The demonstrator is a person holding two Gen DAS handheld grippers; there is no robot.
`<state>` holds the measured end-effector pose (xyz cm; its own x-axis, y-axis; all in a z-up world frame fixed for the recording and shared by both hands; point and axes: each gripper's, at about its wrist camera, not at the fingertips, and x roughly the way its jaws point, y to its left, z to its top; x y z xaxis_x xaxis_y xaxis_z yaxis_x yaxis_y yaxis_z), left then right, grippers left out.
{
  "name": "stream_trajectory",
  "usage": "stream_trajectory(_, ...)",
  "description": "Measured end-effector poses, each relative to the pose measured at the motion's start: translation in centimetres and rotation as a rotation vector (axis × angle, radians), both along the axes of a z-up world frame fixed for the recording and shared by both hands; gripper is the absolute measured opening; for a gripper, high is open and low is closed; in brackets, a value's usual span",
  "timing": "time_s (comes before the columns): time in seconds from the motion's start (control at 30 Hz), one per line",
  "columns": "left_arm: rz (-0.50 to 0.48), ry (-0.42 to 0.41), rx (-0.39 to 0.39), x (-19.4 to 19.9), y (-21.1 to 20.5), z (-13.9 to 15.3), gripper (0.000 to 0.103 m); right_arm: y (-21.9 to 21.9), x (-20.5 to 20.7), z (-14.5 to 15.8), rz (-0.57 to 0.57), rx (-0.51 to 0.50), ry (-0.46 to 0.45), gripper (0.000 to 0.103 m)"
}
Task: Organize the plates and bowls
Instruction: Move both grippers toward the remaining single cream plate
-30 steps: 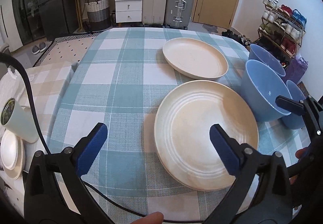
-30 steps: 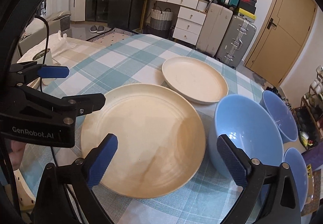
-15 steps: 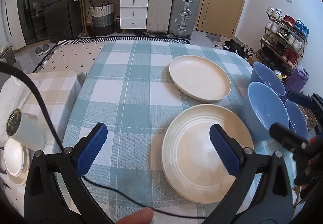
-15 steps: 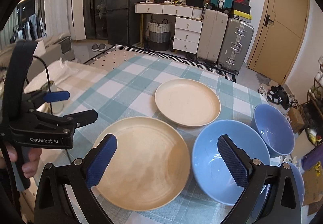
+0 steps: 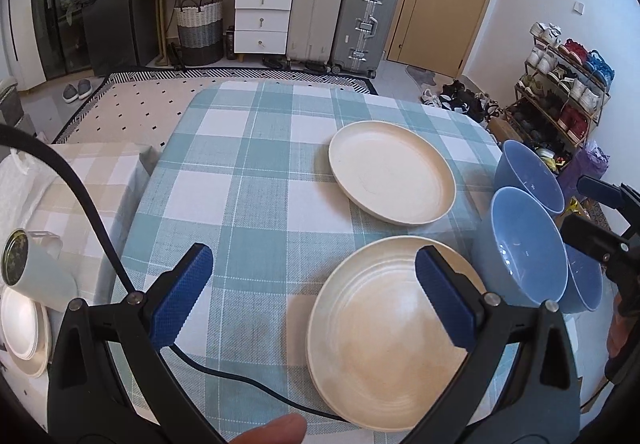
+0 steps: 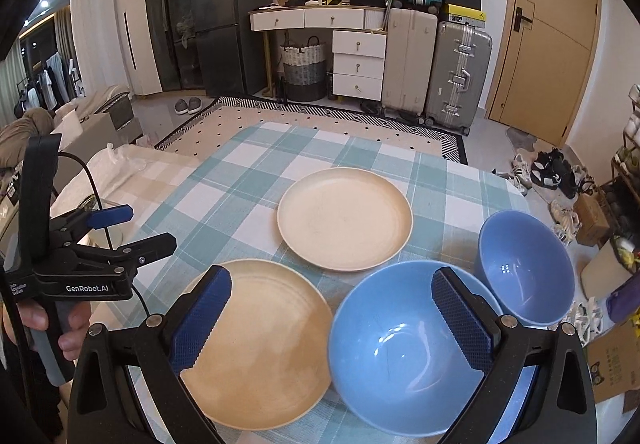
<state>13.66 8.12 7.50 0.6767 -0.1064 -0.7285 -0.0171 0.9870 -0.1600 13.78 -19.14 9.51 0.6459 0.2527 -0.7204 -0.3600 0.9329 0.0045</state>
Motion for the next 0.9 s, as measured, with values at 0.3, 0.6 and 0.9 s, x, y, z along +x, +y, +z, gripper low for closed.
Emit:
stream_trajectory(0.3, 0.006, 0.044, -0.012, 3.2, -0.2, -0.2, 0.101, -1.9, 4.8, 0.0, -0.028, 0.051, 0.097, 0.102)
stream_trajectory(0.6, 0.011, 0.093, -0.026, 7.2, -0.5, -1.3, 0.101, -2.6, 9.3, -1.6, -0.075, 0.041, 0.159, 0.102)
stream_trajectory(0.9, 0.031, 0.123, -0.053, 10.4, -0.6, -2.9, 0.1, -4.3, 13.8, -3.9, -0.126, 0.045, 0.232, 0.102)
